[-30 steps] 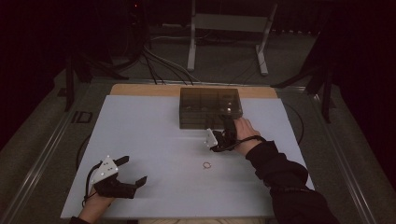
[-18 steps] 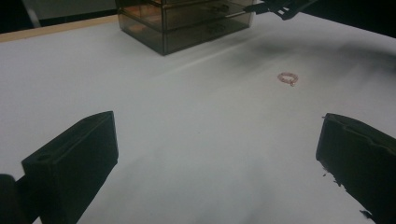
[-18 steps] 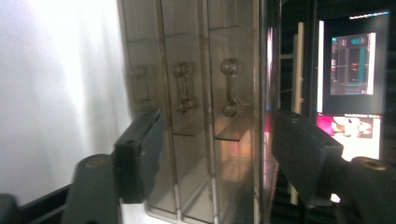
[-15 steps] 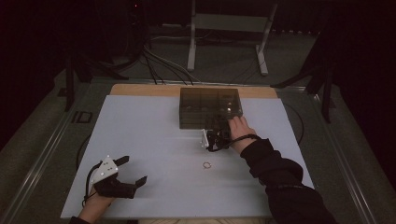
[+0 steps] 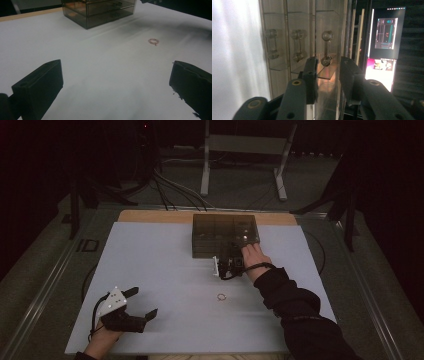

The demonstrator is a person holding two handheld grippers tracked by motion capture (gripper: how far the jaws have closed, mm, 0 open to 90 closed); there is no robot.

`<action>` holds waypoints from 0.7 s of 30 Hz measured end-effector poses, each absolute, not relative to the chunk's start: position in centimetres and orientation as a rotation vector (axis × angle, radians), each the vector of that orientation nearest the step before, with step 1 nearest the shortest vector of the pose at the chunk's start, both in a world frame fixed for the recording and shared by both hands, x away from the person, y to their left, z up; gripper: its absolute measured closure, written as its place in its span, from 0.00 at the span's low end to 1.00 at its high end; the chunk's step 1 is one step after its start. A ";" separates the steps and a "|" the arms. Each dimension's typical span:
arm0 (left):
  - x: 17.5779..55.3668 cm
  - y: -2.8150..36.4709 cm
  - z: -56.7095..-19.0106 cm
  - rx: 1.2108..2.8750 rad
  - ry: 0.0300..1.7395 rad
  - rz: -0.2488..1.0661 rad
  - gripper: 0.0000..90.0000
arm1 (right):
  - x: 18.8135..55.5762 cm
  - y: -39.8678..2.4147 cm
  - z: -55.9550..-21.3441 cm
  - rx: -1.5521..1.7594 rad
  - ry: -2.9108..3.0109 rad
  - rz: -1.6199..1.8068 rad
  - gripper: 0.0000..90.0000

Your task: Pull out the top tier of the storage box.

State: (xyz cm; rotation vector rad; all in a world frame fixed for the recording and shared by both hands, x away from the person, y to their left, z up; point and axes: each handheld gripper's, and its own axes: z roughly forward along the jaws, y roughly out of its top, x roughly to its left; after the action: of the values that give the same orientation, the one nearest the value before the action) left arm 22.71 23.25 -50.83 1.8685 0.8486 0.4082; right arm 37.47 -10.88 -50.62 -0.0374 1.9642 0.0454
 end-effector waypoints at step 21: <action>22.7 23.2 -50.8 1.865 0.850 0.404 0.00 | 37.9 -9.9 -51.3 -0.055 1.928 -0.028 0.90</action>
State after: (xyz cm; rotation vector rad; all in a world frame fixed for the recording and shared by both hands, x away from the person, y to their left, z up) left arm 22.71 23.25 -50.83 1.8652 0.8497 0.4042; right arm 37.92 -9.95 -51.31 -0.0549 1.9277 -0.0276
